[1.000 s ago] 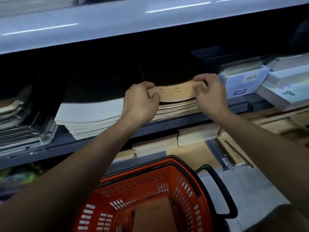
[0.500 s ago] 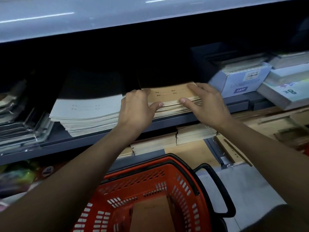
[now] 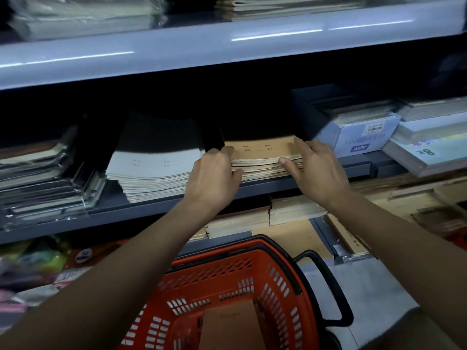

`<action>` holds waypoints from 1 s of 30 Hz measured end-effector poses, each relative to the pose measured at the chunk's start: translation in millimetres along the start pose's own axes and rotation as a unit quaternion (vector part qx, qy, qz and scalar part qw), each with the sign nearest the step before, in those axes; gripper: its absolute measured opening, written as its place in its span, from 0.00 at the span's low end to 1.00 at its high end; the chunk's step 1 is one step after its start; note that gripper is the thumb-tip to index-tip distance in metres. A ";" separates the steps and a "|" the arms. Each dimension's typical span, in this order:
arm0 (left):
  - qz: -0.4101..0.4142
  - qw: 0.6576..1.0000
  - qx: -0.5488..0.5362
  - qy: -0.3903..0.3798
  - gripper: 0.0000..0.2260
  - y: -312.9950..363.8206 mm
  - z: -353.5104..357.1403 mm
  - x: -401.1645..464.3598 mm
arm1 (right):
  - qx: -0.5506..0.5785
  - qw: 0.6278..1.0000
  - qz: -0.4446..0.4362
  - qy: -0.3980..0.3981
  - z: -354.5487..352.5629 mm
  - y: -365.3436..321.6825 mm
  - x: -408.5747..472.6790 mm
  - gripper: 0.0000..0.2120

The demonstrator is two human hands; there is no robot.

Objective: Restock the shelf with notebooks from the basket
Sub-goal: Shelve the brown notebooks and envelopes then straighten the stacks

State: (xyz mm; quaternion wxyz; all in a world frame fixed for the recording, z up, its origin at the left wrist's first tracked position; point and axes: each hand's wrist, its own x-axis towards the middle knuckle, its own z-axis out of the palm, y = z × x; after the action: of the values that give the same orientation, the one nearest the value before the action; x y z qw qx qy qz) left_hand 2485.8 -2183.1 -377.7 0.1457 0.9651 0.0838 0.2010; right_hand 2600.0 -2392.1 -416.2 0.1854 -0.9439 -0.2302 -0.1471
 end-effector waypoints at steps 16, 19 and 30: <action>-0.026 0.999 -0.001 0.046 0.23 -8.2 -59.1 -91.2 | 0.000 0.999 -0.032 0.041 -43.2 -81.1 -86.3 0.29; -0.032 0.999 -0.003 0.039 0.23 -13.7 -64.8 -112.5 | 0.001 0.999 -0.037 0.037 -43.1 -95.5 -101.5 0.29; -0.095 0.995 -0.017 -0.031 0.25 -54.9 -40.9 -179.8 | 0.001 0.997 -0.033 -0.065 5.3 -121.8 -156.7 0.30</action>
State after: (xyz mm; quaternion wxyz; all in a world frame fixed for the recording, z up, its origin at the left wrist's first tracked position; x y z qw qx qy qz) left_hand 2300.5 -2160.8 -424.5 0.1830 0.9558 0.1673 0.1580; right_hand 2408.1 -2348.9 -443.5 0.1660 -0.9431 -0.2733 -0.0912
